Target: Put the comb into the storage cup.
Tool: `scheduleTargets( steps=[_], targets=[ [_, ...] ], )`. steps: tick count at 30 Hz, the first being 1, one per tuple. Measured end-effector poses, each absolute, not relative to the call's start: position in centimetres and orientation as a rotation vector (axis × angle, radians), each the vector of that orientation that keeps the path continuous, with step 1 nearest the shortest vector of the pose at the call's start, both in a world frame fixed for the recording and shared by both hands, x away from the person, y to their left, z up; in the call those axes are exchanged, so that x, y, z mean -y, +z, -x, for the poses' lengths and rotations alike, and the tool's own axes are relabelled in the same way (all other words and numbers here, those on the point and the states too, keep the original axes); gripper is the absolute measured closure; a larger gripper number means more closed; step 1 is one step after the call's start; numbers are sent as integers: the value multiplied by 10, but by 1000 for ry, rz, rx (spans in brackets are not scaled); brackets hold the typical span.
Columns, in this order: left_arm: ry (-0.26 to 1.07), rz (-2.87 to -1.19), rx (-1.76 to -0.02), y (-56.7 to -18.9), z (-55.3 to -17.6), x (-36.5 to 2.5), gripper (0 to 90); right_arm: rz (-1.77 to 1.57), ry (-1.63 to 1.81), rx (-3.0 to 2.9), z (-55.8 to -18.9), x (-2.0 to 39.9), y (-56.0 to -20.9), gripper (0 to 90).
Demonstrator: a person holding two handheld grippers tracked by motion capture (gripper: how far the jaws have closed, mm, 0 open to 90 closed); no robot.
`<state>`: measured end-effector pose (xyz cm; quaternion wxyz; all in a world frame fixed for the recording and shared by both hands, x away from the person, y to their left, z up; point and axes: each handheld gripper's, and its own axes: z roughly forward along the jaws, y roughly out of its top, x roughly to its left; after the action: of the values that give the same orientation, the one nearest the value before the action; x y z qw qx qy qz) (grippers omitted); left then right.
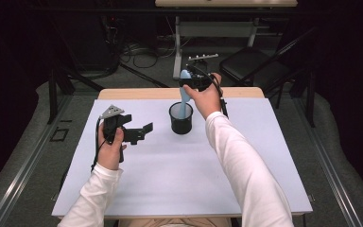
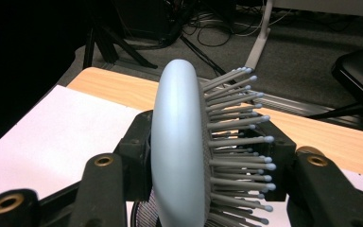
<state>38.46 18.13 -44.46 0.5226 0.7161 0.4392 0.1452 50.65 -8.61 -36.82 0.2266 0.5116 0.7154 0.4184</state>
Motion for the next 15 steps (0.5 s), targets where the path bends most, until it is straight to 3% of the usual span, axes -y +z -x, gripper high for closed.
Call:
scheduleTargets(
  steps=[15],
  targets=[
    [351, -1718, -1053, -445, -385, -182, 6, -1378, 1107, -2013, -506, 78, -382, 487]
  ],
)
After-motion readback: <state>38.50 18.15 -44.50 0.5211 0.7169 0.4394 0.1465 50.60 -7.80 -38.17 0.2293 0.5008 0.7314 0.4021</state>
